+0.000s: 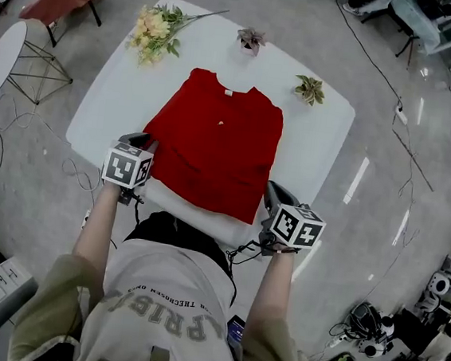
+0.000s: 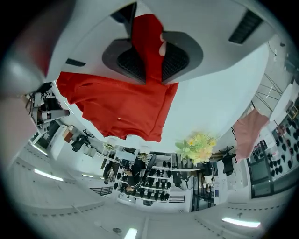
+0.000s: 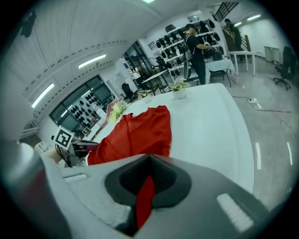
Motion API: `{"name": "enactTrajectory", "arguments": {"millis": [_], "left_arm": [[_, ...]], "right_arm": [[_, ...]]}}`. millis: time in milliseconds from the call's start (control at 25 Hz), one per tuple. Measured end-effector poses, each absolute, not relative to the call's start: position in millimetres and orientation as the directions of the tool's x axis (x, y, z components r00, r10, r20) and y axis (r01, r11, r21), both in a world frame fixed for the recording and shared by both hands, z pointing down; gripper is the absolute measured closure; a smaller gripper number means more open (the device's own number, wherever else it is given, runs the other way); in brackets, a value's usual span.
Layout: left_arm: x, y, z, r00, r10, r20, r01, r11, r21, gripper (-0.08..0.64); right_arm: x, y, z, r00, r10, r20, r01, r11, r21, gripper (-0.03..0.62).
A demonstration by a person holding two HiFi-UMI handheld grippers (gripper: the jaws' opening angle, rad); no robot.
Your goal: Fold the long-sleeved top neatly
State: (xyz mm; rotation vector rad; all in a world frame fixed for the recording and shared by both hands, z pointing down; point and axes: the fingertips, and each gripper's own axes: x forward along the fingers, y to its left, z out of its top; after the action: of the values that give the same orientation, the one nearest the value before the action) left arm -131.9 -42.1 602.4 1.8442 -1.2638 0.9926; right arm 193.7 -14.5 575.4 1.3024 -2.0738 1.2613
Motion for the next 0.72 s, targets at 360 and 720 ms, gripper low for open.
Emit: {"name": "enactTrajectory", "arguments": {"millis": [360,720], "left_arm": [[-124,-44,573,0.283,-0.440,0.852,-0.783,-0.620,-0.059,0.284],[-108,-53,608,0.321,-0.257,0.911,-0.595,-0.803,-0.017,0.347]], "right_arm": [[170,9,575,-0.598,-0.390,0.700,-0.796,0.391,-0.462,0.318],[176,21,605,-0.447,-0.394,0.803,-0.888,0.306,-0.344,0.459]]}}
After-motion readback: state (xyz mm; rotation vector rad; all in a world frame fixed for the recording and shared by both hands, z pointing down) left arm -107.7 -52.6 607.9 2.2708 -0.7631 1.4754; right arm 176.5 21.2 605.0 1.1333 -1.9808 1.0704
